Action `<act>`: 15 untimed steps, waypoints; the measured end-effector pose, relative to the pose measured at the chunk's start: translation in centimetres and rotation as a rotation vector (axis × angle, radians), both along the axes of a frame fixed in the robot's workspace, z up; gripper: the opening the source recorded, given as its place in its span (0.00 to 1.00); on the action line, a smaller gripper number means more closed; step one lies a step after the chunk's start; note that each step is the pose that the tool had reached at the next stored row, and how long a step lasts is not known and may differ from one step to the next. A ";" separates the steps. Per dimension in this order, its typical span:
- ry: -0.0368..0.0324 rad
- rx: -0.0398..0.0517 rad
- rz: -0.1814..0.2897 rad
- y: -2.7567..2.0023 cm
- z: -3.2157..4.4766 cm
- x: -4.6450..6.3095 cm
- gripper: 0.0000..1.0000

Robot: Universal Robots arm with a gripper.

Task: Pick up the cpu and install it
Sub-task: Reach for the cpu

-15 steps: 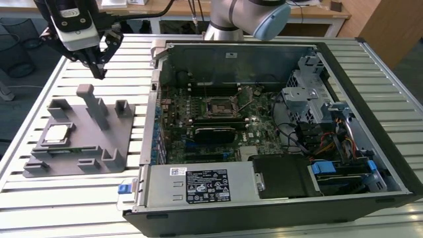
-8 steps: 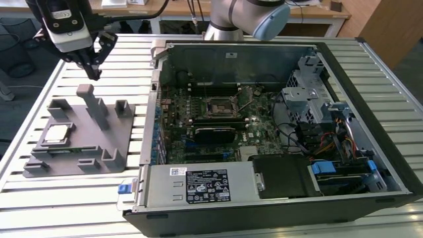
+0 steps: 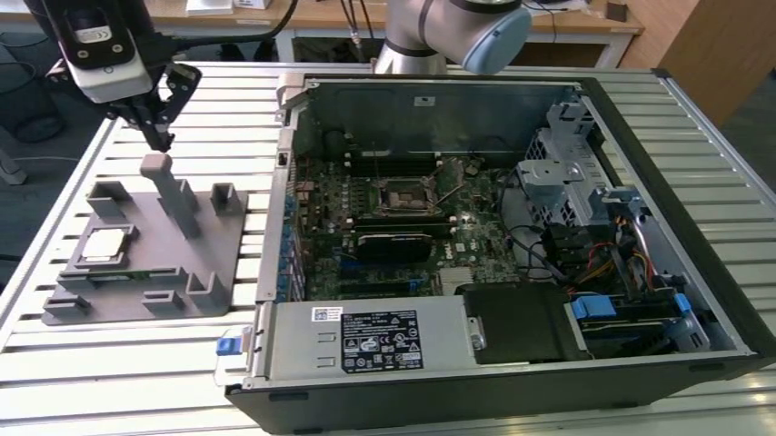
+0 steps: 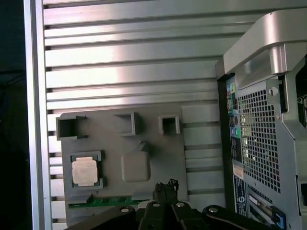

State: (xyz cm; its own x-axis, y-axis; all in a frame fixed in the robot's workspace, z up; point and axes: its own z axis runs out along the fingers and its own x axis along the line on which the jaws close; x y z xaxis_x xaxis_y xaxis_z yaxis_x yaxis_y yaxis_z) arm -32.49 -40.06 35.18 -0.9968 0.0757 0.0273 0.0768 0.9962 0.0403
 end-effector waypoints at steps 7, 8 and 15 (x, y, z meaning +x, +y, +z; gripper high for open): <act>-0.0001 0.0001 0.002 -0.33 -0.36 -2.6 0.11; -0.0002 0.0002 0.002 -0.39 -0.42 -2.9 0.11; -0.0001 0.0001 0.004 -0.87 -0.96 -5.4 0.11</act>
